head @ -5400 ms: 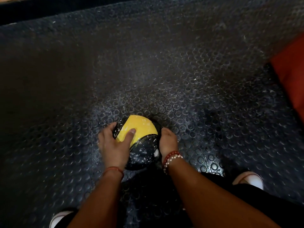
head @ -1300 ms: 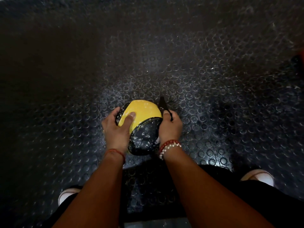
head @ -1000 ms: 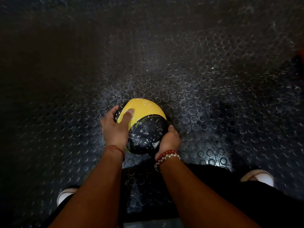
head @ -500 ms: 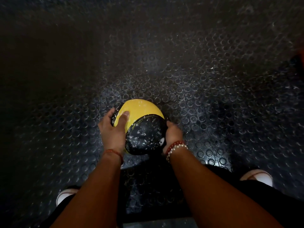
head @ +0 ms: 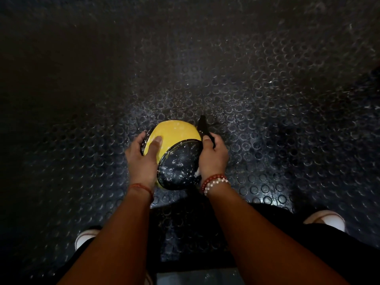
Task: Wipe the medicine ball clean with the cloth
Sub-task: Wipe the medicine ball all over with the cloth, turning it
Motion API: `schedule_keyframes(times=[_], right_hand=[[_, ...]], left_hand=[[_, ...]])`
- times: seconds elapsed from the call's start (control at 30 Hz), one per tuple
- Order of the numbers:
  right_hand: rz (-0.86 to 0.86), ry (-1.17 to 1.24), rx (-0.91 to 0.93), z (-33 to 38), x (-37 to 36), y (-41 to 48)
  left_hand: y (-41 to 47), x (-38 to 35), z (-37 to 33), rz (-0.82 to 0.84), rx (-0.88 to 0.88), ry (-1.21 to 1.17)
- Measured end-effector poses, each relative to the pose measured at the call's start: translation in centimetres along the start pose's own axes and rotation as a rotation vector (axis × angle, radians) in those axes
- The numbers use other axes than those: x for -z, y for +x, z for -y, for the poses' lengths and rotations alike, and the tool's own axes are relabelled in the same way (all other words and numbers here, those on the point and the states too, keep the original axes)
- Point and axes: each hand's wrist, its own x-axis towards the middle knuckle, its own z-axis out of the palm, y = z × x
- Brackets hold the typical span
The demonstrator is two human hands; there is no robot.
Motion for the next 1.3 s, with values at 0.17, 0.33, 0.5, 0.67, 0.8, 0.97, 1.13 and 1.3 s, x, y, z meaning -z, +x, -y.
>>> schedule_keyframes(times=[0.17,0.33,0.5,0.67,0.8,0.97,1.13,1.3], right_hand=[[0.081,0.189,-0.445,-0.2,1.5,0.8],[-0.121,0.204,-0.416,-1.6,-0.3,-1.3],[-0.078,0.014,0.124,0.1,-1.4,-3.2],[-0.007,-0.122,0.285,0.6,-1.6,-1.4],[-0.013,0.042,-0.140,0.1,-0.5,1.6],[-0.101,-0.001,-0.020,-1.1,-0.5,-2.1],[-0.013,-0.220,0.404,-0.6,-1.3,-3.7],[0.051,-0.345,0.529,0.9,-0.9,-0.6]], left_hand=[[0.2,0.1,0.1,-0.007,0.013,0.016],[0.8,-0.2,-0.1,-0.022,0.002,0.018],[1.2,-0.5,0.2,-0.068,0.047,-0.017],[1.1,-0.5,0.5,-0.080,0.053,-0.022],[0.7,-0.9,0.2,-0.098,0.053,-0.038],[0.6,-1.4,-0.5,-0.121,0.062,-0.010],[0.2,-1.4,-0.6,-0.123,0.044,0.019],[-0.2,-1.7,-0.4,-0.087,0.012,0.040]])
